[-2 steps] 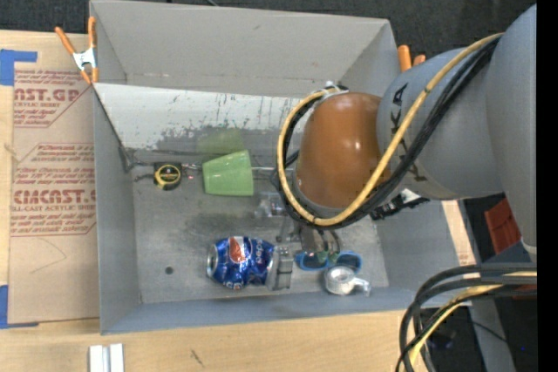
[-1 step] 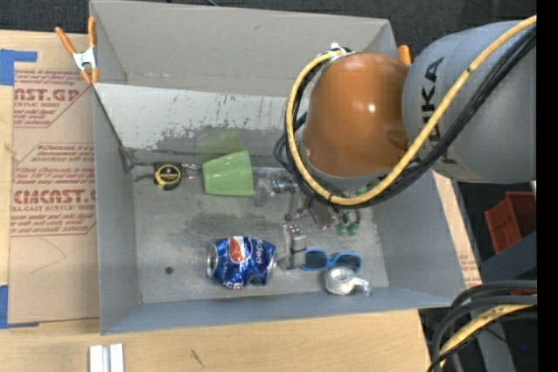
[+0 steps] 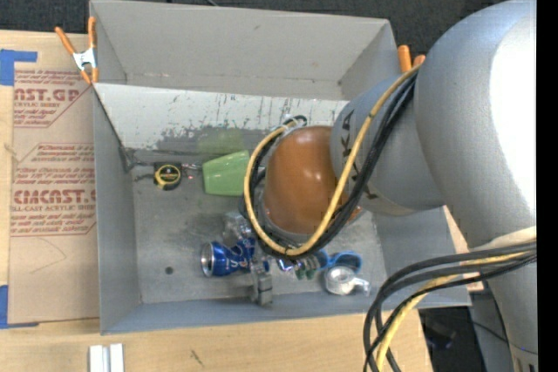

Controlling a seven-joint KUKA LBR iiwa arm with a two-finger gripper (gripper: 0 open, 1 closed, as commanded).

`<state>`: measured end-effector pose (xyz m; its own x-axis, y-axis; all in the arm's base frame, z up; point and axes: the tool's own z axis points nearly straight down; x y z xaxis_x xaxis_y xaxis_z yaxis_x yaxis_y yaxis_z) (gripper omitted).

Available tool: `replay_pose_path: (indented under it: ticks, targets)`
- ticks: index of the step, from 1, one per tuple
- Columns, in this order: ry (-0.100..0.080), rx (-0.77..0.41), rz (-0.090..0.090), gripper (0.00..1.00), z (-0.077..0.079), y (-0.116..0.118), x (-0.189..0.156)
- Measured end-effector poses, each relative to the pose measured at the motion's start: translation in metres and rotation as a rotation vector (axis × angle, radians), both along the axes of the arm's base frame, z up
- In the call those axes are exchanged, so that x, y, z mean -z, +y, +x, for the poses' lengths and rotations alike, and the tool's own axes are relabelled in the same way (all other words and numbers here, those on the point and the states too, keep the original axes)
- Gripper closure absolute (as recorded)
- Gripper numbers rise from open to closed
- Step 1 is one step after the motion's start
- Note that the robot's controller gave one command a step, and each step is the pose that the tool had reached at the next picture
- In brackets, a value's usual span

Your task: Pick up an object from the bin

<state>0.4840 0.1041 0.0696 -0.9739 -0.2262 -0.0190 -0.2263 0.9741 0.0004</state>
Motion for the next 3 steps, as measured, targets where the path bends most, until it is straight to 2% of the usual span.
replay_pose_path:
  ticks: [1,2,3]
  targets:
    - [0.01,0.0,-0.002,1.0,-0.002,0.0,-0.004]
    - [0.009,0.021,-0.001,1.0,0.008,0.024,-0.112]
    - [0.008,0.19,0.001,1.0,0.02,-0.001,-0.25]
